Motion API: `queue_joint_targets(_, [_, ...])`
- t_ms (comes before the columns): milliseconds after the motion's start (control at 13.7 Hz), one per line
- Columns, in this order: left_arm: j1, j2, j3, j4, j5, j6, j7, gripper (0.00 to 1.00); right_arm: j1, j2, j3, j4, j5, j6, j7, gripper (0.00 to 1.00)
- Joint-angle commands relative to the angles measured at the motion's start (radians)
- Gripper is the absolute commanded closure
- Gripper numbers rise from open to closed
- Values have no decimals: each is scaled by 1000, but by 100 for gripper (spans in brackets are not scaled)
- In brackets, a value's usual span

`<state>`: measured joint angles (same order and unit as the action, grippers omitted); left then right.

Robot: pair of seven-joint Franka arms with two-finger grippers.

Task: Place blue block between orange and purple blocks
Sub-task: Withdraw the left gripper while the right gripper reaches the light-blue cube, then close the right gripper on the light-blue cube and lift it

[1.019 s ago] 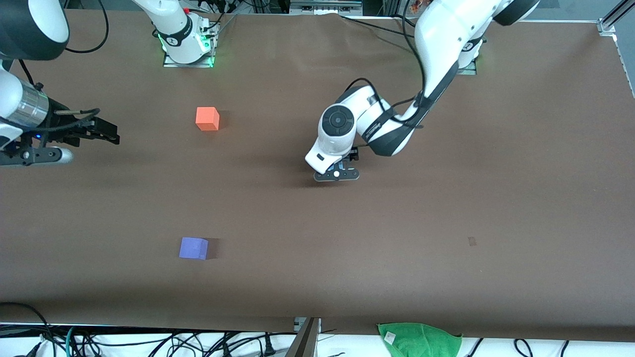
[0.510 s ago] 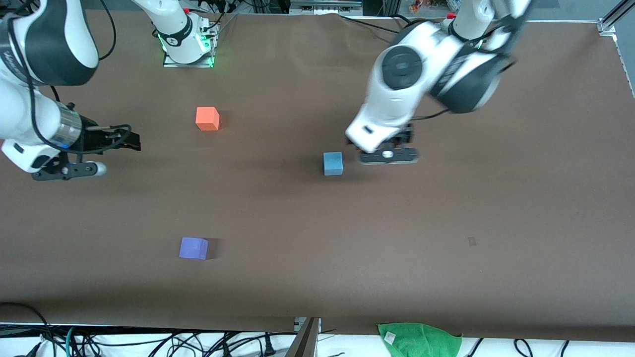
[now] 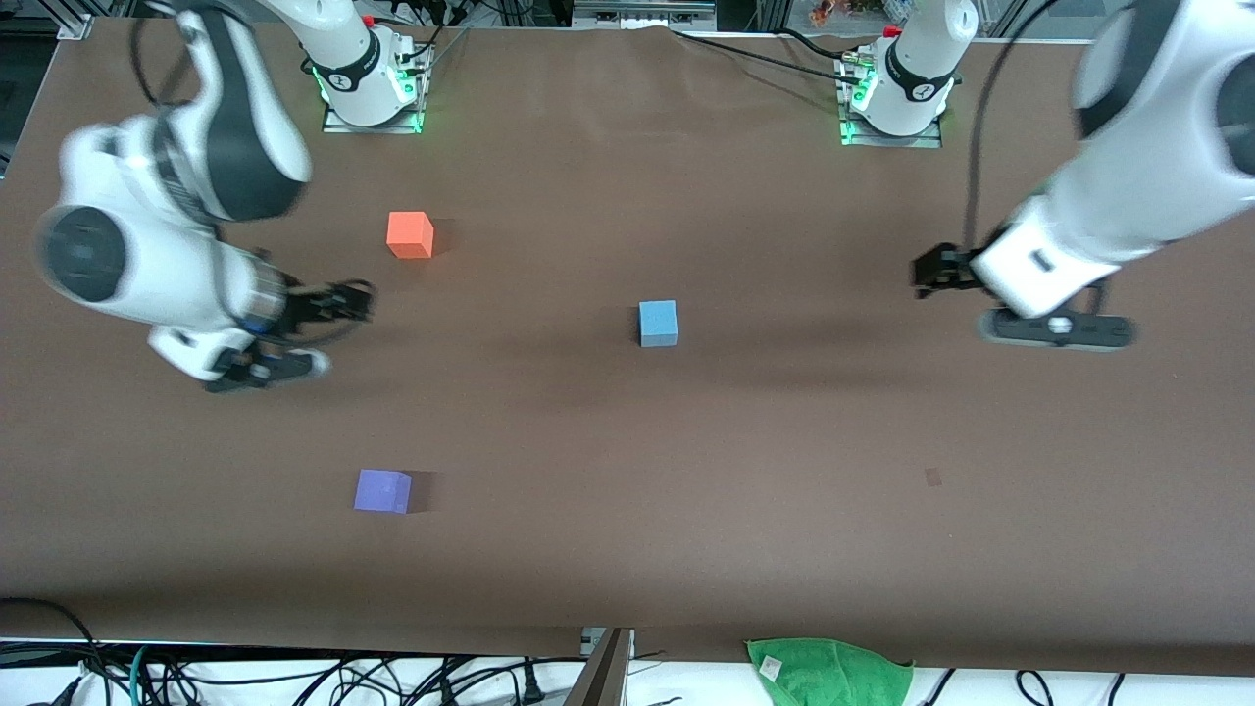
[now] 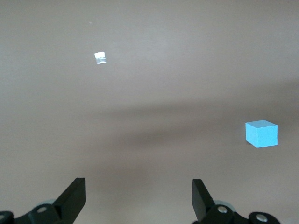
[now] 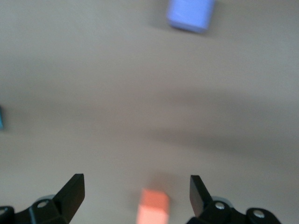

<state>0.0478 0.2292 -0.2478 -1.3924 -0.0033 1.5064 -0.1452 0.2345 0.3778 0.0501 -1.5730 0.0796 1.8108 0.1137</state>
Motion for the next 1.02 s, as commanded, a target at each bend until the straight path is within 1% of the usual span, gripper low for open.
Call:
queue_joint_targets(0, [-60, -128, 189, -143, -73, 55, 119, 0, 126, 174, -3, 135, 14, 105, 167, 1])
queue_joint_targets(73, [-98, -158, 258, -184, -72, 90, 178, 0, 167, 229, -1, 199, 15, 108, 214, 1])
queue_joint_targets(146, [-100, -174, 269, -209, -70, 100, 225, 0, 213, 287, 2, 275, 15, 110, 290, 1])
queue_joint_targets(218, [-98, -183, 271, -218, -67, 100, 230, 0, 253, 337, 4, 342, 15, 123, 373, 1])
queue_joint_targets(291, [-97, -186, 271, -220, -67, 98, 225, 0, 297, 373, 5, 385, 15, 166, 436, 1])
queue_joint_targets(364, [-92, -186, 271, -220, -67, 98, 225, 0, 336, 400, 10, 405, 15, 217, 501, 1])
queue_joint_targets(510, [-82, -198, 274, -240, -67, 98, 225, 0, 431, 446, 7, 407, 6, 341, 624, 1])
queue_joint_targets(655, [-82, -221, 274, -269, -52, 101, 227, 0, 500, 483, -1, 404, -12, 418, 639, 1])
queue_joint_targets(801, [-82, -209, 266, -243, -37, 91, 225, 0, 538, 487, -1, 375, -89, 475, 641, 1])
queue_joint_targets(947, [-85, -206, 265, -231, -27, 87, 227, 0, 540, 480, -1, 347, -103, 484, 630, 1])
